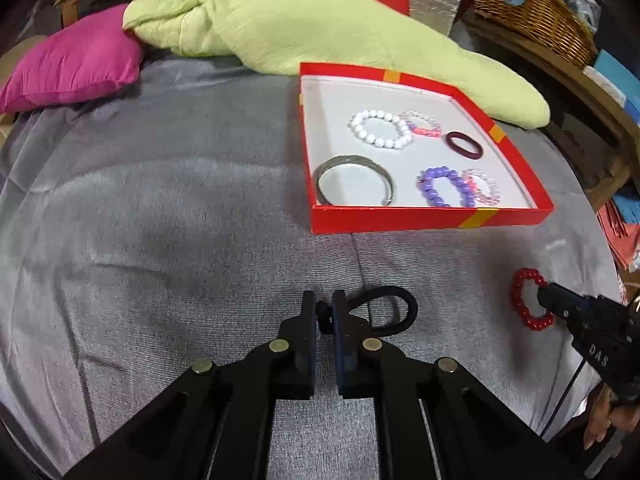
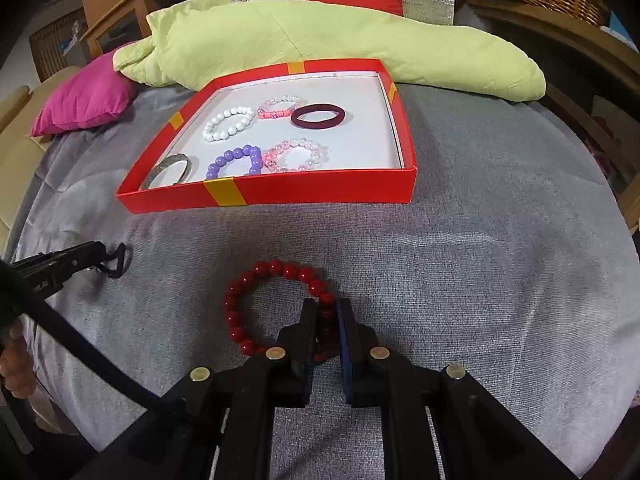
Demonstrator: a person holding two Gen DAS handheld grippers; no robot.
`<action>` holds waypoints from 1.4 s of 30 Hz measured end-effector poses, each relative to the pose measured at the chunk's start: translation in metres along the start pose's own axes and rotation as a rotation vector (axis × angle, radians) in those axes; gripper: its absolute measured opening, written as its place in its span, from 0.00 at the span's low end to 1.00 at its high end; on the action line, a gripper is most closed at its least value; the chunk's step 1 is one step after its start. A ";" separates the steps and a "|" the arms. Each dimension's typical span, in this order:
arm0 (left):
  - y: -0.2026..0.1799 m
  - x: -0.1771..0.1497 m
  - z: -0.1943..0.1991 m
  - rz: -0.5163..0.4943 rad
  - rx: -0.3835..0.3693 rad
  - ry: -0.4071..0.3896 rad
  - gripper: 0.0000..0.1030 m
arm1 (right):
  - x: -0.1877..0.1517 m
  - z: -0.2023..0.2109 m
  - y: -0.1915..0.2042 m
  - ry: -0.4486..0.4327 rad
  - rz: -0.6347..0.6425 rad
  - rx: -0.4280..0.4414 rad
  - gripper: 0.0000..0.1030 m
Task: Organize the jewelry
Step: 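Grasp the red bead bracelet with the right tool while the left tool grasps the black strap, then lift the red bracelet with the right tool while the left tool carries the strap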
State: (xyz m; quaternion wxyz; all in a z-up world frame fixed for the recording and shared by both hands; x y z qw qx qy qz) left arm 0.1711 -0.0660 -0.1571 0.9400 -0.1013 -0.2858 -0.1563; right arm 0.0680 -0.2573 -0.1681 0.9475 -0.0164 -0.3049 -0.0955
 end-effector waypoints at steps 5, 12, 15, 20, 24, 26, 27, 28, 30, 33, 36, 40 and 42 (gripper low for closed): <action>-0.006 -0.003 0.012 -0.040 -0.021 -0.022 0.06 | 0.002 0.006 0.000 -0.019 -0.026 0.037 0.10; -0.018 -0.004 0.035 -0.086 -0.066 -0.072 0.06 | 0.014 0.022 -0.003 -0.084 -0.087 0.088 0.10; -0.023 -0.004 0.040 -0.093 -0.072 -0.079 0.06 | 0.018 0.028 -0.003 -0.105 -0.104 0.107 0.10; -0.028 -0.003 0.045 -0.105 -0.074 -0.093 0.06 | 0.025 0.039 -0.001 -0.149 -0.111 0.132 0.10; -0.031 -0.001 0.055 -0.104 -0.105 -0.119 0.06 | 0.030 0.050 0.000 -0.191 -0.117 0.158 0.10; -0.034 0.000 0.058 -0.111 -0.122 -0.132 0.06 | 0.033 0.055 0.001 -0.211 -0.126 0.177 0.10; -0.037 0.000 0.060 -0.119 -0.131 -0.137 0.06 | 0.034 0.057 0.001 -0.217 -0.128 0.183 0.10; -0.039 0.000 0.060 -0.126 -0.134 -0.140 0.06 | 0.035 0.059 0.001 -0.225 -0.131 0.189 0.10; -0.044 0.000 0.061 -0.141 -0.146 -0.146 0.06 | 0.037 0.062 0.001 -0.239 -0.136 0.195 0.10; -0.051 -0.002 0.060 -0.166 -0.153 -0.147 0.06 | 0.038 0.066 0.001 -0.250 -0.141 0.212 0.10; -0.055 -0.006 0.052 -0.187 -0.130 -0.127 0.06 | 0.036 0.062 0.001 -0.233 -0.134 0.208 0.10; -0.055 -0.010 0.047 -0.208 -0.091 -0.111 0.06 | 0.034 0.060 0.000 -0.225 -0.139 0.214 0.10; -0.054 -0.011 0.045 -0.214 -0.071 -0.107 0.06 | 0.035 0.064 0.003 -0.240 -0.139 0.235 0.10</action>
Point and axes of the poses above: each gripper's, at about its wrist camera, not at the fingertips, and z roughly against the way its jaws point, y to its left, x to its top, the point moved 10 cm from there along -z, roughly the way its jaws point, and after that the axes turned 1 degree about x, right-handed, at the moved point
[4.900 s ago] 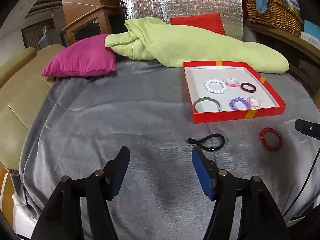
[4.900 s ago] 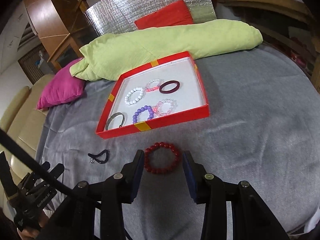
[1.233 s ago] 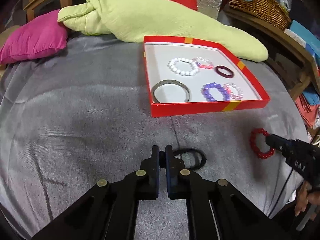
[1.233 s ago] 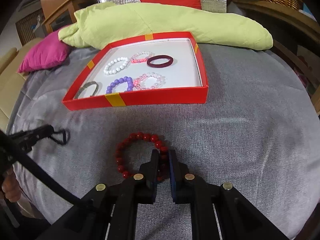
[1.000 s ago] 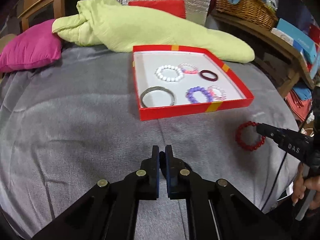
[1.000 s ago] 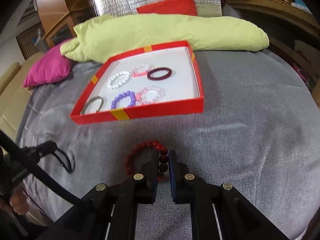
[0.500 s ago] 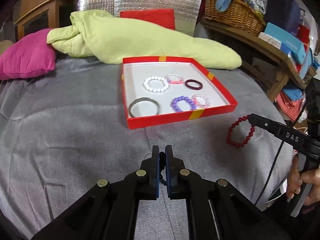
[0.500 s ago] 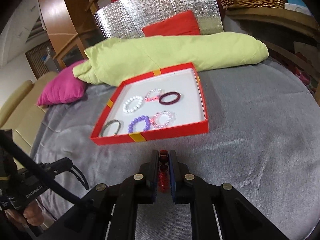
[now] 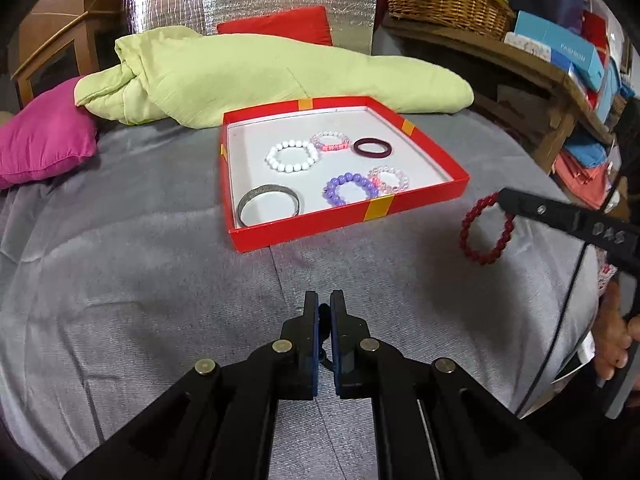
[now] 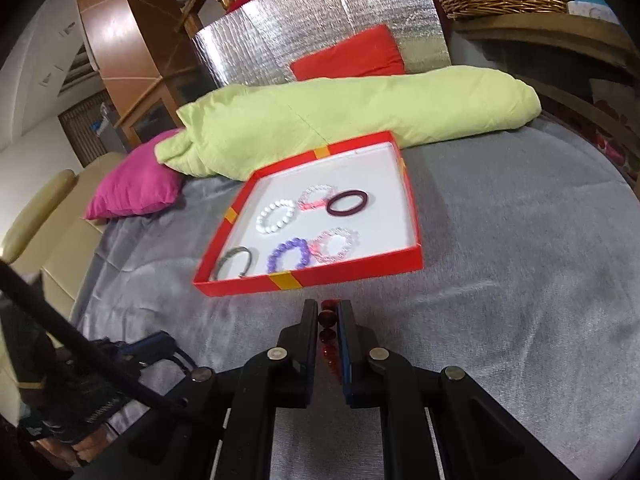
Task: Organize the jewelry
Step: 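Lift the red bracelet with the right tool while the left tool carries the strap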
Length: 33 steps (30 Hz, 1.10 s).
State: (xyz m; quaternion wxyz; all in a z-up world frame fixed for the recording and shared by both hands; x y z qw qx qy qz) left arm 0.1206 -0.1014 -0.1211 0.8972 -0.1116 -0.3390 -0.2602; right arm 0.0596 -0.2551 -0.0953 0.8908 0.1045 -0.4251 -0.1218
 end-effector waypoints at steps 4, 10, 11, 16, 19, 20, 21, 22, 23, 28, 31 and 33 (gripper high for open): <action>0.002 -0.001 -0.002 -0.011 0.032 0.002 0.06 | 0.001 0.003 0.010 -0.014 0.011 0.038 0.10; 0.006 -0.001 -0.005 -0.014 0.057 0.009 0.06 | -0.007 -0.006 0.009 0.034 0.018 0.012 0.10; 0.006 -0.002 -0.005 -0.013 0.059 0.010 0.06 | -0.009 -0.009 0.005 0.049 0.011 -0.001 0.10; 0.007 -0.003 -0.008 -0.017 0.072 0.017 0.06 | -0.021 -0.020 -0.015 0.127 -0.022 -0.046 0.10; 0.008 -0.003 -0.010 -0.018 0.079 0.020 0.06 | -0.026 -0.023 -0.021 0.150 -0.030 -0.058 0.10; 0.008 -0.004 -0.011 -0.019 0.084 0.022 0.06 | -0.026 -0.023 -0.021 0.152 -0.030 -0.058 0.10; 0.008 -0.004 -0.011 -0.021 0.087 0.024 0.06 | -0.026 -0.023 -0.021 0.154 -0.029 -0.058 0.10; 0.008 -0.005 -0.012 -0.023 0.089 0.026 0.06 | -0.027 -0.024 -0.022 0.158 -0.026 -0.060 0.10; 0.008 -0.005 -0.013 -0.023 0.090 0.030 0.06 | -0.028 -0.024 -0.023 0.161 -0.024 -0.065 0.10; 0.008 -0.006 -0.016 -0.024 0.099 0.040 0.06 | -0.035 -0.030 -0.029 0.201 -0.020 -0.099 0.11; 0.009 -0.007 -0.018 -0.023 0.103 0.045 0.06 | -0.039 -0.032 -0.033 0.224 -0.015 -0.118 0.11; 0.009 -0.007 -0.018 -0.022 0.105 0.048 0.06 | -0.042 -0.033 -0.036 0.240 -0.005 -0.140 0.23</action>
Point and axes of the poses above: each gripper's, at about its wrist camera, not at the fingertips, and z roughly against the way its jaws point, y to its left, x to its top, the point moved 10 cm from there along -z, roughly the way its jaws point, and after that the axes turned 1 degree about x, right-handed, at the moved point
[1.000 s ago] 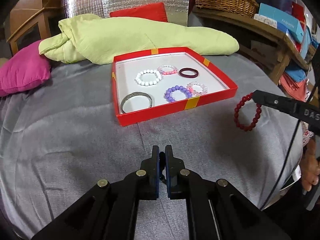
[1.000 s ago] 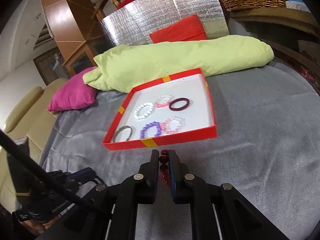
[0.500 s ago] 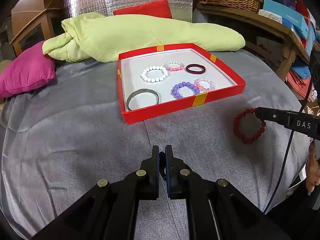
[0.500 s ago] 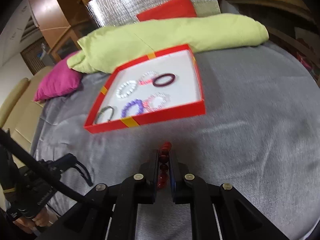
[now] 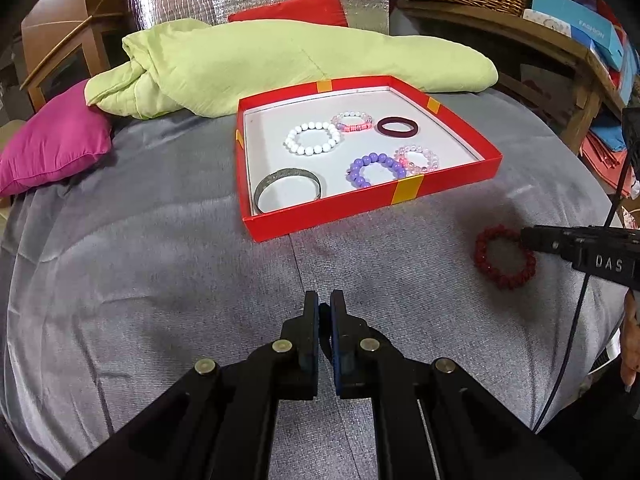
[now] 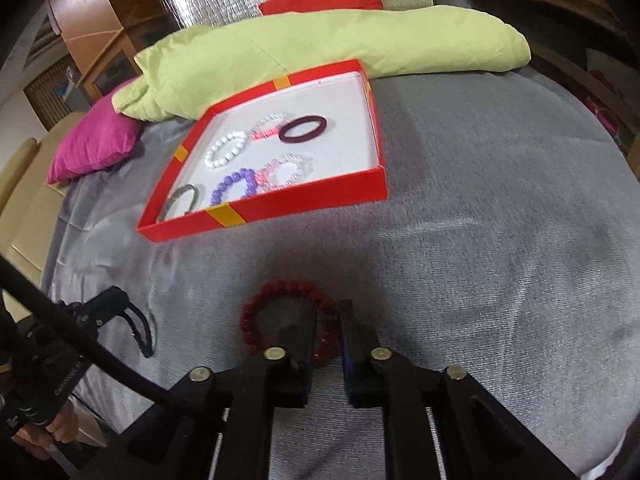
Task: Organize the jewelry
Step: 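Lift the red bracelet with the right tool while the left tool carries the strap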
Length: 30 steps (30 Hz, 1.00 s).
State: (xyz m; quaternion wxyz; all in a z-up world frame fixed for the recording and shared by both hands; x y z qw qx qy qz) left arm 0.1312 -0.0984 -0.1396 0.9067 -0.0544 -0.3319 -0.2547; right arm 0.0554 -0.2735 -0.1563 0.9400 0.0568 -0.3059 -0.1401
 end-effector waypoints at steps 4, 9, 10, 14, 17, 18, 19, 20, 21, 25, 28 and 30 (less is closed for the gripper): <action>-0.001 0.000 -0.002 -0.003 0.005 0.003 0.06 | -0.002 -0.001 0.000 0.003 0.016 -0.014 0.45; -0.001 0.001 -0.002 -0.004 0.012 0.004 0.06 | -0.006 -0.010 0.004 0.022 0.075 -0.055 0.37; -0.001 0.001 -0.002 -0.003 0.014 0.004 0.06 | -0.006 -0.010 0.005 0.015 0.093 -0.080 0.26; 0.001 0.001 -0.003 -0.003 0.023 0.005 0.06 | -0.005 -0.011 0.007 0.000 0.150 -0.123 0.10; 0.002 0.001 -0.002 -0.001 0.026 0.002 0.06 | -0.004 -0.008 0.011 -0.020 0.158 -0.112 0.10; 0.003 0.001 -0.001 0.001 0.027 0.001 0.06 | -0.003 -0.006 0.014 -0.032 0.161 -0.104 0.10; 0.003 0.001 -0.001 0.002 0.027 -0.001 0.06 | -0.001 -0.004 0.017 -0.046 0.167 -0.096 0.10; 0.004 0.002 0.000 0.003 0.027 -0.003 0.06 | 0.001 -0.001 0.021 -0.062 0.170 -0.085 0.10; 0.004 0.002 0.000 0.004 0.027 -0.004 0.06 | 0.002 0.002 0.024 -0.076 0.170 -0.073 0.10; 0.005 0.003 0.002 0.009 0.026 -0.009 0.06 | 0.008 0.013 0.038 -0.121 0.159 -0.013 0.10; 0.006 0.004 0.003 0.007 0.028 -0.013 0.06 | 0.013 0.021 0.050 -0.159 0.155 0.029 0.10; 0.007 0.004 0.004 0.009 0.030 -0.014 0.06 | 0.015 0.026 0.057 -0.182 0.148 0.056 0.10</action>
Point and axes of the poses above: each gripper's, at about its wrist camera, not at the fingertips, and z roughly against the way its jaws point, y to its left, x to its top, the point moved 10 cm from there along -z, roughly the way its jaws point, and after that the axes turned 1 degree about x, right-handed, at the moved point
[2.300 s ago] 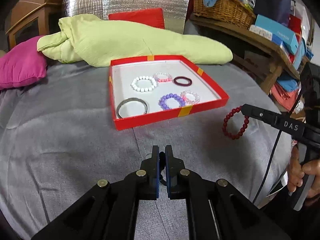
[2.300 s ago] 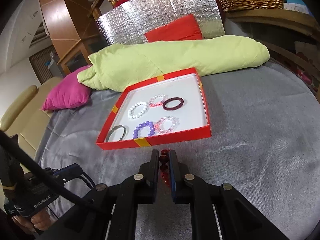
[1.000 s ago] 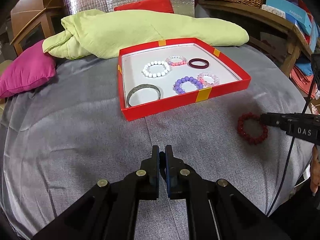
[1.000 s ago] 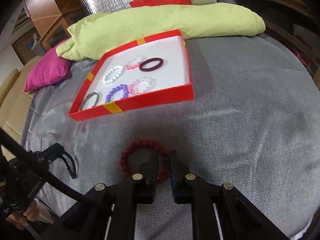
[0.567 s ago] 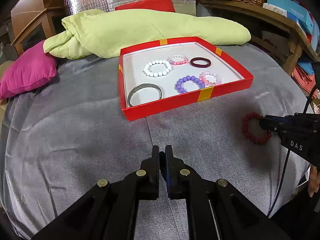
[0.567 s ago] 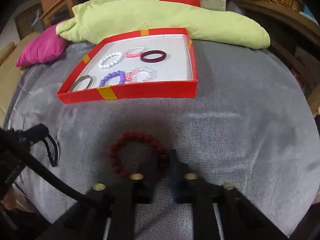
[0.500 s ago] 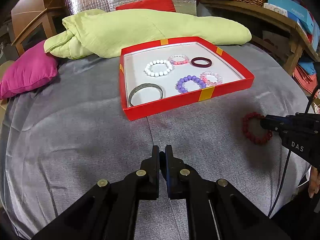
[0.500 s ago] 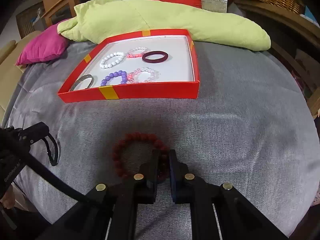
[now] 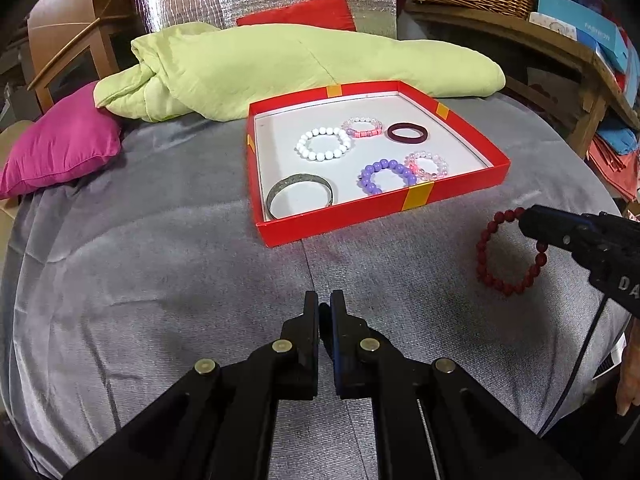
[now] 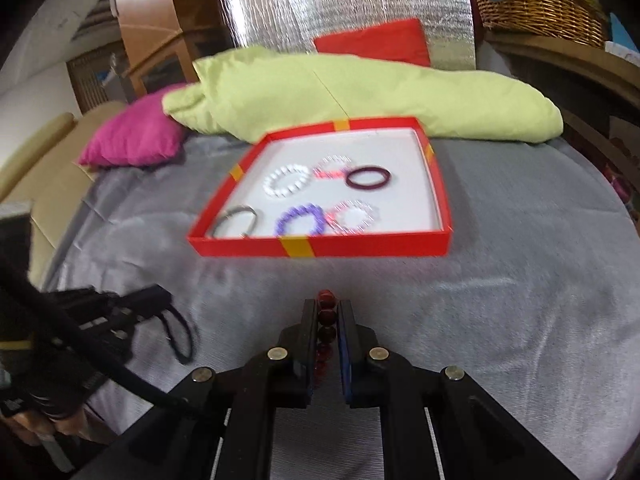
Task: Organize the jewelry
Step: 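Lift the red bracelet with the right tool while the left tool carries the strap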
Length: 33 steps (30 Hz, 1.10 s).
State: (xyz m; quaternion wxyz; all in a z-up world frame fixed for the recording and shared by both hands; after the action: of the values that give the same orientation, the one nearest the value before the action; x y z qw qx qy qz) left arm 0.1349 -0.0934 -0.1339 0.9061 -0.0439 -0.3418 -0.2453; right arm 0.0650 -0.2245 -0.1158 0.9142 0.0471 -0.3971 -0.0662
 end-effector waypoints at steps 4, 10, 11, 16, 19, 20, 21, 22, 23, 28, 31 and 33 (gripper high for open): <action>0.000 0.000 0.000 0.003 0.000 0.001 0.06 | 0.008 0.007 0.013 -0.046 -0.013 0.042 0.10; 0.002 0.000 0.002 0.007 0.000 -0.002 0.06 | 0.012 0.012 0.031 -0.075 -0.006 0.084 0.10; 0.002 0.001 0.002 0.009 0.000 -0.004 0.06 | 0.012 0.012 0.033 -0.075 -0.006 0.089 0.10; 0.006 0.002 0.007 0.013 0.007 -0.015 0.06 | 0.012 0.012 0.036 -0.083 -0.002 0.092 0.10; 0.006 0.005 0.010 0.016 0.010 -0.027 0.06 | 0.012 0.013 0.033 -0.084 -0.006 0.090 0.10; 0.006 0.007 0.012 0.017 0.012 -0.033 0.06 | 0.012 0.013 0.032 -0.086 -0.007 0.088 0.10; 0.006 0.008 0.013 0.018 0.013 -0.037 0.06 | 0.012 0.014 0.031 -0.088 -0.008 0.086 0.10; 0.006 0.009 0.013 0.018 0.014 -0.042 0.06 | 0.013 0.014 0.030 -0.091 -0.011 0.085 0.10; 0.005 0.011 0.014 0.018 0.015 -0.046 0.06 | 0.014 0.015 0.029 -0.094 -0.014 0.084 0.10; 0.000 0.019 0.015 0.019 0.011 -0.060 0.06 | 0.017 0.019 0.023 -0.112 -0.030 0.082 0.10; -0.004 0.023 0.016 0.021 0.001 -0.068 0.06 | 0.018 0.021 0.019 -0.125 -0.044 0.084 0.10; -0.005 0.026 0.016 0.026 -0.007 -0.071 0.06 | 0.019 0.022 0.016 -0.131 -0.052 0.085 0.10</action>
State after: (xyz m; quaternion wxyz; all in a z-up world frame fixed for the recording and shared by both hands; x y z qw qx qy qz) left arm 0.1395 -0.1049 -0.1058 0.8965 -0.0602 -0.3722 -0.2328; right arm 0.0634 -0.2123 -0.0850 0.8812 0.0917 -0.4574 -0.0762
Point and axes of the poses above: each gripper's, at about its wrist camera, not at the fingertips, and z roughly against the way its jaws point, y to its left, x to its top, the point moved 10 cm from there along -z, roughly the way its jaws point, and after that the axes turned 1 degree about x, right-handed, at the moved point
